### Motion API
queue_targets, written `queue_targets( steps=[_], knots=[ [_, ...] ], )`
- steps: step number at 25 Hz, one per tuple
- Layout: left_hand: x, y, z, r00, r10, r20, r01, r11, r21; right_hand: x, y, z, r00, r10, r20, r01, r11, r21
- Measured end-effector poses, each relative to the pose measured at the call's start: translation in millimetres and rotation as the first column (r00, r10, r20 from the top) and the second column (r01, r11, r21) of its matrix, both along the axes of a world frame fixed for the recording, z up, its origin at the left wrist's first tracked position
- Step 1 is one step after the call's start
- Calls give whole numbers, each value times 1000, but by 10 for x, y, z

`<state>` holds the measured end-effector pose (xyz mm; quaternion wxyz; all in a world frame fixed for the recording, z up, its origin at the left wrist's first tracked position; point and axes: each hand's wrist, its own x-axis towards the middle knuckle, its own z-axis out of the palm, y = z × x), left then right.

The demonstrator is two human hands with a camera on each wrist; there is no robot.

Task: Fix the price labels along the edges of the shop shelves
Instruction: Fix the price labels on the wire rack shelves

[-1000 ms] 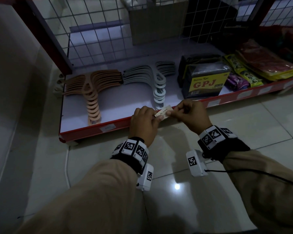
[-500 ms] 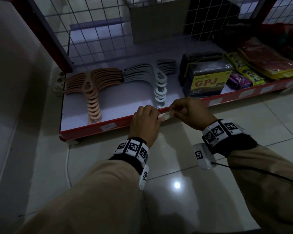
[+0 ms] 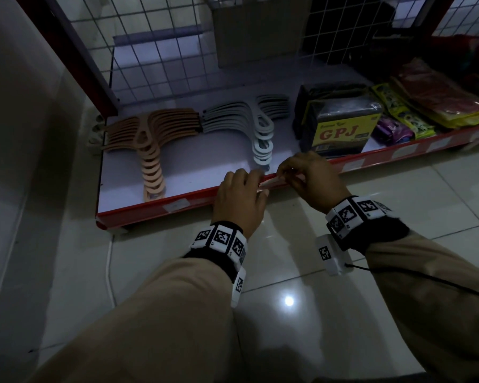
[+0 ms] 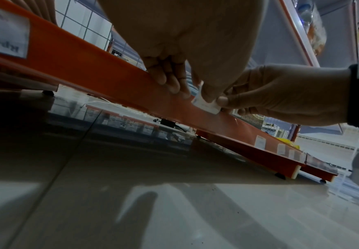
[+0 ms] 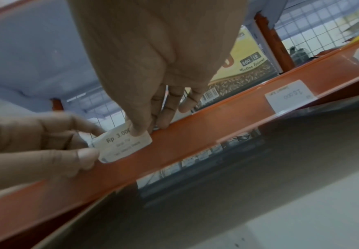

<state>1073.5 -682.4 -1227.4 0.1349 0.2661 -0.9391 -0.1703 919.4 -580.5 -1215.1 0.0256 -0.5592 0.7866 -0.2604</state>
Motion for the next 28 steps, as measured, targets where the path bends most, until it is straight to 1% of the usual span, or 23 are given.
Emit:
queue_targets(
  steps=[1,3,6,9,14,19,24,28],
  knots=[
    [-4,-5,-15,999,-3,44,5,999,-41,6,2,-4,1000,-1,-6,1,1000,8],
    [-25,-14,-43,997,13,79,-8,998,-61,15,23,-8,1000,1,-19,-1,1000,16],
    [-62,-24,-62,995,34,90,-28,998,-65,21,52,-18,996,20,-88,-14,998,67],
    [-64,-18,-73,996,35,83,-30,997,-66,35,41,-26,990,7,-138,6,995,96],
    [-56,-28,-85,993,16,114,-5,995,-99,72,60,-33,987,-6,-164,25,993,112],
    [-58,-35,-86,995,17,98,-6,993,-118,77,59,-24,985,-26,-171,50,990,134],
    [14,-42,-62,999,-18,29,19,998,-68,106,67,-42,983,-65,-170,83,991,106],
    [104,-58,17,995,-65,76,72,992,-103,175,58,-20,977,-80,-198,94,994,62]
  ],
)
